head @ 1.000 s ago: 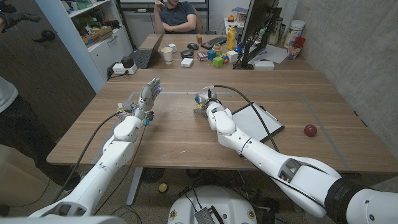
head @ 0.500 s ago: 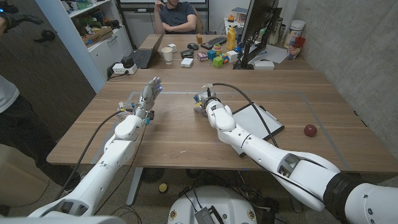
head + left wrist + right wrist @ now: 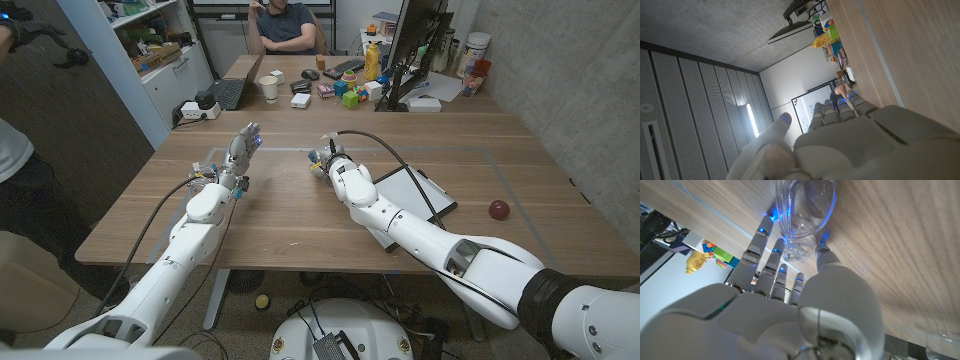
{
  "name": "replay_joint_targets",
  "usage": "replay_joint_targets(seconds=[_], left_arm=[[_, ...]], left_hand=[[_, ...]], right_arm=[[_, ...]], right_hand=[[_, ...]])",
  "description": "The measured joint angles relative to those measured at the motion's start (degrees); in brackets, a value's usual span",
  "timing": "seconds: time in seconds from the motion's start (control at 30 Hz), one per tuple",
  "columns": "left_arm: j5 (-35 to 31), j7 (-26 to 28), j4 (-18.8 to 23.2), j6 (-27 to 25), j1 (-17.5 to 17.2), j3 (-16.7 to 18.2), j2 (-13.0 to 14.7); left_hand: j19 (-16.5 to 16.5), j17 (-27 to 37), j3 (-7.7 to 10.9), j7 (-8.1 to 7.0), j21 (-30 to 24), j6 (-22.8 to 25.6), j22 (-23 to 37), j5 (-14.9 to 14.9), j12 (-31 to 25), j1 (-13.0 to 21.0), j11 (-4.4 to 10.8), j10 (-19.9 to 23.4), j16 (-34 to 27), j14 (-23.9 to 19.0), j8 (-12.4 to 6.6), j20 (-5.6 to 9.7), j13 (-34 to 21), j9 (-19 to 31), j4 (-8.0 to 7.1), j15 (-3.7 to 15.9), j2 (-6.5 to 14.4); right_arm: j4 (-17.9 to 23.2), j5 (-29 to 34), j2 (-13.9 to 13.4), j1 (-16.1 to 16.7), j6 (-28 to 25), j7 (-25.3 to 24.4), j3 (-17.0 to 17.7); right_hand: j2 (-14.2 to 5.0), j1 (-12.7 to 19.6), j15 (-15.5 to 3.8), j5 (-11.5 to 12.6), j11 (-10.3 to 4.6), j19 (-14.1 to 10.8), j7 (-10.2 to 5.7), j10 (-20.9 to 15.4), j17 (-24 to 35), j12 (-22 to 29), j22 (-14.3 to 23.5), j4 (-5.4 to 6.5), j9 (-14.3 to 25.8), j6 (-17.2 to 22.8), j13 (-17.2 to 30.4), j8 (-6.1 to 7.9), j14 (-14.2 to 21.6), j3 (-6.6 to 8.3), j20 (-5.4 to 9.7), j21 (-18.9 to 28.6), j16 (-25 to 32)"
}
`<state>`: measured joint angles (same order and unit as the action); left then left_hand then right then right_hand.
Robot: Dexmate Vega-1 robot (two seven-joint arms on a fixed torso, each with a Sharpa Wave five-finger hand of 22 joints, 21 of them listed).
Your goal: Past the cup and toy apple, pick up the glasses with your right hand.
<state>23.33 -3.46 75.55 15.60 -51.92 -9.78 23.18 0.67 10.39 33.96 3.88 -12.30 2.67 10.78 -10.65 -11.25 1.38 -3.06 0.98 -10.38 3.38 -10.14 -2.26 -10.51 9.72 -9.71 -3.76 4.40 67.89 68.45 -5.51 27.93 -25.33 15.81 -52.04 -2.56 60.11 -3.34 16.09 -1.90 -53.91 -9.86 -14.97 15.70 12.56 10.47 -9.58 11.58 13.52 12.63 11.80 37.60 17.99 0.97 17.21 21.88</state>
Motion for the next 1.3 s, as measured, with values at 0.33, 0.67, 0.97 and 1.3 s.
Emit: replay_joint_targets(seconds=[0.33,0.67,0.97,1.3], left_arm=[[-0.1,-0.5,-1.4,0.6,1.0,-0.2,-0.6],[-0.3,-0.6,-1.9,0.8,1.4,-0.3,-0.8],[-0.3,-0.5,-1.8,0.8,1.4,-0.4,-0.9],[-0.4,-0.2,-1.2,0.8,1.1,-0.5,-0.9]], left_hand=[[0.0,0.2,-0.24,0.0,0.0,0.0,0.0,0.0,0.0,0.0,0.0,0.0,0.0,0.0,0.0,0.0,0.0,0.0,-0.24,0.0,0.0],[0.0,0.1,-0.24,0.0,0.0,0.0,0.0,0.0,0.0,0.0,0.0,0.0,0.0,0.0,0.0,0.0,0.0,0.0,-0.24,0.0,0.0],[0.0,0.1,-0.48,0.0,0.0,0.0,0.0,0.0,0.0,0.0,0.0,0.0,0.0,0.0,0.0,0.0,0.0,0.0,-0.48,0.0,0.0],[0.0,0.1,-0.72,0.11,0.0,-0.5,0.0,-0.5,0.0,0.0,0.0,0.0,0.0,0.0,0.0,0.0,0.0,0.0,-0.24,0.0,0.0]], right_arm=[[-1.7,-1.4,0.4,-0.6,1.1,-2.0,0.1],[-2.4,-3.2,0.5,-0.2,1.7,-6.1,1.2],[-2.1,-4.8,0.3,0.7,2.3,-10.5,2.1],[0.4,-5.4,-0.8,1.8,2.6,-12.9,3.0]], right_hand=[[0.6,20.2,3.78,-5.3,-1.6,-1.7,-0.73,-11.9,18.3,7.2,8.0,-0.35,0.3,6.6,4.2,0.93,6.4,-1.09,6.46,11.9,13.2],[2.33,23.0,5.18,-5.5,-1.32,-1.7,2.13,-17.4,21.9,8.6,11.6,0.11,0.8,11.1,4.5,0.94,7.9,-1.54,6.41,18.1,12.3],[2.39,23.0,5.48,-5.6,-1.26,-1.7,2.63,-18.3,22.5,11.2,12.3,0.35,0.8,13.2,4.5,0.94,8.2,-1.8,6.41,19.8,11.7],[-2.21,29.2,4.56,-5.1,0.07,-0.2,2.7,-20.2,22.9,18.6,12.6,0.28,1.1,14.5,11.9,0.93,9.5,-1.88,6.8,21.2,10.3]])
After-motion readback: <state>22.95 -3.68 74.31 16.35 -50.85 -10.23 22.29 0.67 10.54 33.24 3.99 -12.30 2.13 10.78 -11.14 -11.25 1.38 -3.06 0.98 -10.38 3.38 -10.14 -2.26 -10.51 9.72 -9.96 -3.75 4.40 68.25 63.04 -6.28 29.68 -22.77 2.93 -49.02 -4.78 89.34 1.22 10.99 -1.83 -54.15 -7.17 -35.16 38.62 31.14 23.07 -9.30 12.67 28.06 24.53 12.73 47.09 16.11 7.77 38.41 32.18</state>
